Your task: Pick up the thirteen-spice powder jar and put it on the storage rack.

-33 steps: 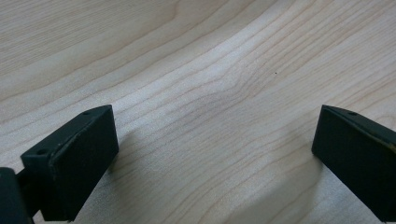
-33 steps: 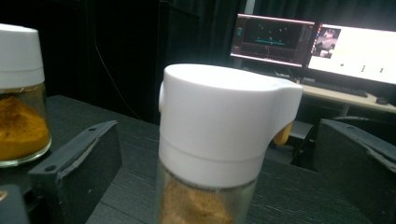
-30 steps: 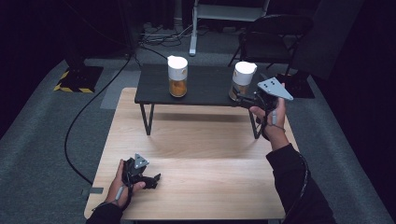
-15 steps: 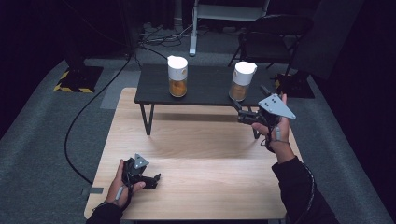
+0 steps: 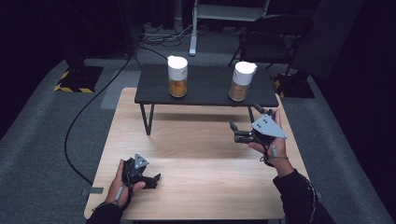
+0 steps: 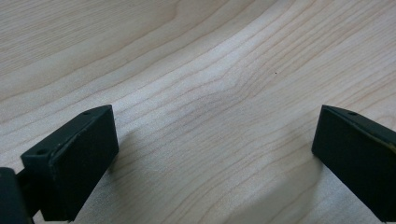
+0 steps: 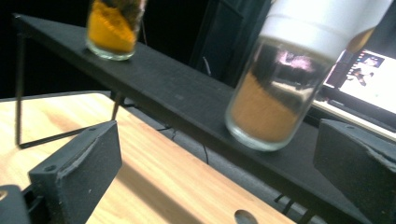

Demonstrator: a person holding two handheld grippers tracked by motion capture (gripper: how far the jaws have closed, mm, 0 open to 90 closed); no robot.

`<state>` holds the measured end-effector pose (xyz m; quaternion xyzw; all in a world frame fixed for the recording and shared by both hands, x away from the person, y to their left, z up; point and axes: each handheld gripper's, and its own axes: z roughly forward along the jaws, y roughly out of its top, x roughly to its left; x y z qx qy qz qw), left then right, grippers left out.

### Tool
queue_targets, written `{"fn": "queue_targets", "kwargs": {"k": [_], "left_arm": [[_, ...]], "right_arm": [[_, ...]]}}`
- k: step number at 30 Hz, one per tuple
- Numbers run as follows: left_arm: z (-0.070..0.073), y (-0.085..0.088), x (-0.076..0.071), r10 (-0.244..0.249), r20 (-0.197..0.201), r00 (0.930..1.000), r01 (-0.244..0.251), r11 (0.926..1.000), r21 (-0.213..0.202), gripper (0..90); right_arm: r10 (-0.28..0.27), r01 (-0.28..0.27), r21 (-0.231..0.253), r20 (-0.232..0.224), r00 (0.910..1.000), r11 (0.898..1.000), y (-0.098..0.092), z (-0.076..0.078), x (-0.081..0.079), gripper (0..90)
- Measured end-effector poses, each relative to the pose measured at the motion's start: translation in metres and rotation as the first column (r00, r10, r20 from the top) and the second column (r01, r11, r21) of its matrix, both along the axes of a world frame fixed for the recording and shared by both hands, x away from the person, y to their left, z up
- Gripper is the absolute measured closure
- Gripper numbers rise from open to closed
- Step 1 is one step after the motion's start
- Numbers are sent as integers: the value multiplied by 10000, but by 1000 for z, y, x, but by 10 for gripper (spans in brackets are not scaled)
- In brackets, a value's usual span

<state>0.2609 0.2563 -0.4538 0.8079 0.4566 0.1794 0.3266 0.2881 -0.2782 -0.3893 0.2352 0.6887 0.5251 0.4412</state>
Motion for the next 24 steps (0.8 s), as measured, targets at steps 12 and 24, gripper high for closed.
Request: {"fn": "queue_targets", "kwargs": {"k": [12,24], "left_arm": [[0,0,0,-3,-5,10000,3,10000,1,5],[0,0,0,-2,-5,10000,2,10000,0,5]], "right_arm": [[221,-274,-1126,-486,9986,9933,4,-32,-8,8],[118,-367,-2122,-1173,9930,9765,5,-58,-16,8]]}}
